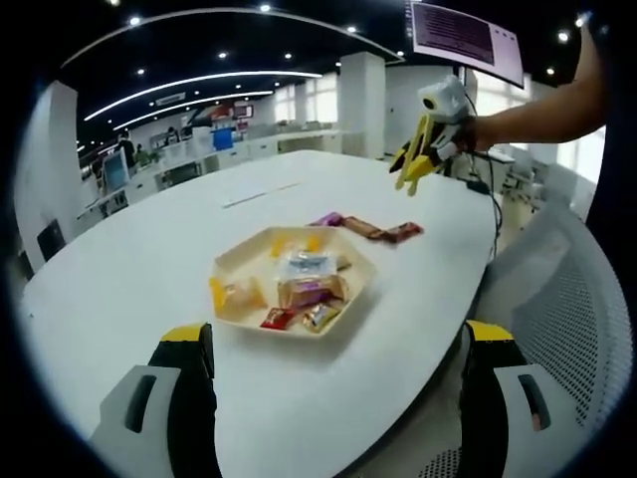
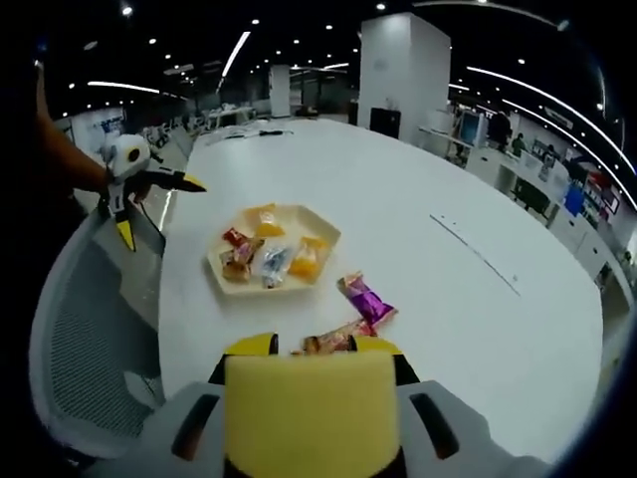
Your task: Place the target food into the container with the food tongs after gripping and lifting it, then release it inside without dropping or visibly crushing the food.
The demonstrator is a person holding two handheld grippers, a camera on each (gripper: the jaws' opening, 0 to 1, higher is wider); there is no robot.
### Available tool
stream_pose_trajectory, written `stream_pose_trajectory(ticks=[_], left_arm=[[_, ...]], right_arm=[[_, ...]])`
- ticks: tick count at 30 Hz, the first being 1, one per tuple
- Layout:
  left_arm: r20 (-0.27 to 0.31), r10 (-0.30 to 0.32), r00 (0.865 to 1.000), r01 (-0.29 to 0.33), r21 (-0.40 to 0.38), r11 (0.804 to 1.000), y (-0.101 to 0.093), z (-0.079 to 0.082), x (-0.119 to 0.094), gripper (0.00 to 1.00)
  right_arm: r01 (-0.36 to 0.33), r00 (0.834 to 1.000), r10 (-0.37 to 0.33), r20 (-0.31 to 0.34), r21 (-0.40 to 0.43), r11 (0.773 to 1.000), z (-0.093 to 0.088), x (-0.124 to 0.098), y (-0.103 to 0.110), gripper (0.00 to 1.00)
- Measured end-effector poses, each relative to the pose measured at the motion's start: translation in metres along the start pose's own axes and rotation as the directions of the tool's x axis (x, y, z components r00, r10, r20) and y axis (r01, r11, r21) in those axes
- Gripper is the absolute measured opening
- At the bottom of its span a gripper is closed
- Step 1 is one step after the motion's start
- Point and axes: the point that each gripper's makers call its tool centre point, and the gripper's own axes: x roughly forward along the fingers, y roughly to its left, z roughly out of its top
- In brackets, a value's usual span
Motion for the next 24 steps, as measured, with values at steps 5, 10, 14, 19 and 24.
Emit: stream_pose_trajectory(ticks=[5, 10, 14, 19, 24], left_arm=[[-0.005, -0.001, 1.000, 0.001, -0.004, 1.000, 0.000, -0.001, 0.000, 1.00], [-0.013, 0.008, 1.000, -0.008, -0.004, 1.000, 0.002, -0.003, 0.001, 1.00], [-0.017, 0.006, 1.000, -0.006, -0.005, 1.000, 0.001, -0.003, 0.001, 1.00], [-0.024, 0.002, 1.000, -0.002, -0.005, 1.000, 0.001, -0.005, 0.002, 0.99], [-0.029, 0.001, 1.000, -0.001, -0.006, 1.000, 0.001, -0.006, 0.002, 0.99]], right_arm=[[-0.014, 1.000, 0.012, 0.029, 0.037, 0.999, -0.007, 0.023, 0.000, 0.26], [-0.007, 1.000, 0.006, 0.015, 0.064, 0.998, -0.029, 0.034, 0.004, 0.27], [0.011, 1.000, -0.014, 0.025, 0.098, 0.995, -0.038, 0.033, 0.001, 0.27], [0.006, 0.999, -0.010, 0.038, 0.111, 0.994, -0.039, 0.033, 0.006, 0.27], [-0.004, 1.000, 0.001, 0.026, 0.110, 0.994, -0.048, 0.036, 0.011, 0.27]])
